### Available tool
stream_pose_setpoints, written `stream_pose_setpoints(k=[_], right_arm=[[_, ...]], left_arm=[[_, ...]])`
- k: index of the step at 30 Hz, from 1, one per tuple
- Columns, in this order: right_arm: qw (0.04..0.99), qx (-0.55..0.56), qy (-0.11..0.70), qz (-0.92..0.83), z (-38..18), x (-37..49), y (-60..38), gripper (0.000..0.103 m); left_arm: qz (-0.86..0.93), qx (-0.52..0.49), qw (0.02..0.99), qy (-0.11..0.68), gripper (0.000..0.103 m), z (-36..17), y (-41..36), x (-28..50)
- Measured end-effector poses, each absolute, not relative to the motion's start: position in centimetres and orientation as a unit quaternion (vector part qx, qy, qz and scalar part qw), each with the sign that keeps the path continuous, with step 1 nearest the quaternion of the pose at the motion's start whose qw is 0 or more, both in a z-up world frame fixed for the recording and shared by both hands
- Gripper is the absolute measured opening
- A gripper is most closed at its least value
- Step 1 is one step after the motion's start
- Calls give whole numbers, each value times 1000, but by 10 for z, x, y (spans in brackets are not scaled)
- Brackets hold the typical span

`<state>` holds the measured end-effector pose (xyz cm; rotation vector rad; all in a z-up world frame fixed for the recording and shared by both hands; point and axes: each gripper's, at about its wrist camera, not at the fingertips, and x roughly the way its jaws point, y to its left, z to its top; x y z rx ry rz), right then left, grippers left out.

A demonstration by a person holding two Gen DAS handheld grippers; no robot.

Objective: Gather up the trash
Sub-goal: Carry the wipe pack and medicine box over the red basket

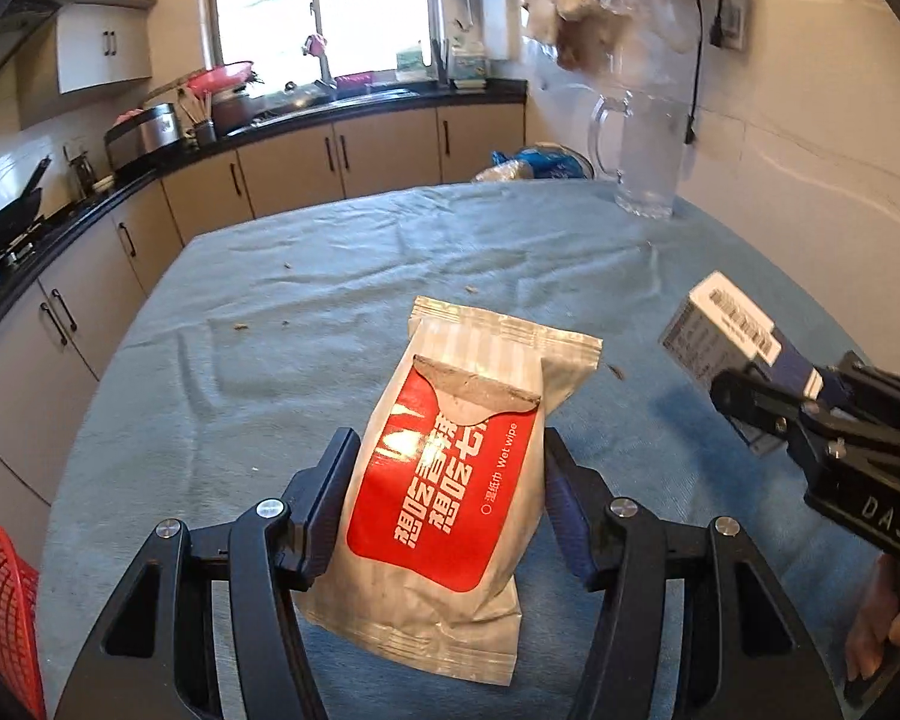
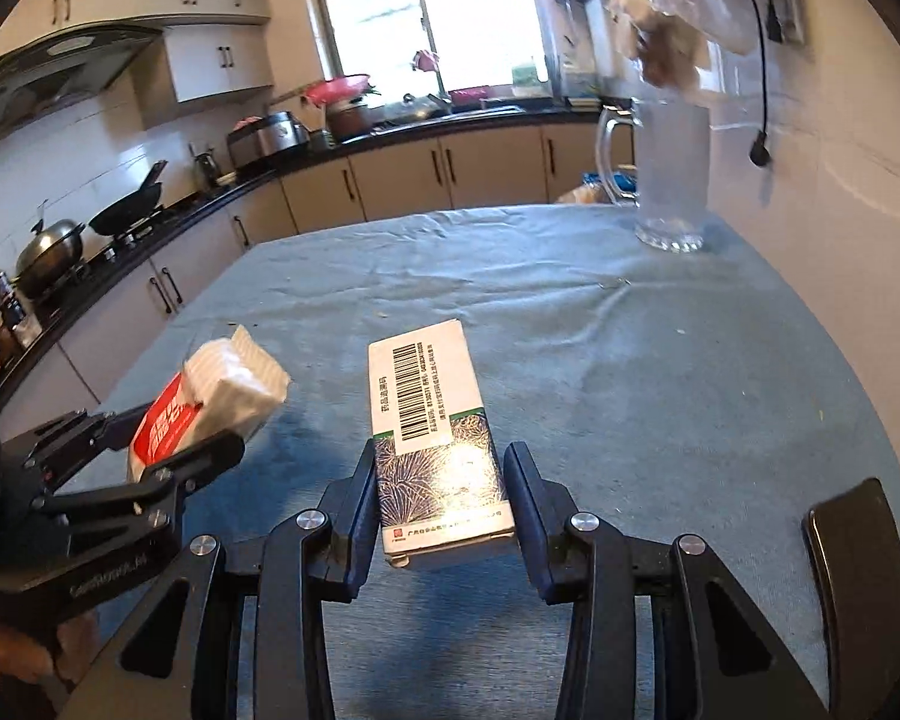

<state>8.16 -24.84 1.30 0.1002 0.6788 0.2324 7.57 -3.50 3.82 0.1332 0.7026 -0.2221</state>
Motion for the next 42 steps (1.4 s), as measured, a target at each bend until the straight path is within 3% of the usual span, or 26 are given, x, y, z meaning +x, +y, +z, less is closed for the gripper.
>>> stream_pose_setpoints(k=[14,27,42], right_arm=[[944,36,302,128,23,71,-240,43],[942,65,297,143,37,68,-235,43],[921,66,307,233,70,68,-102,43]], left_arm=[[-80,43,942,324,59,50,-22,73],[-26,18,954,299,59,74,37,19],[37,-36,956,288,59,82,135,-21]])
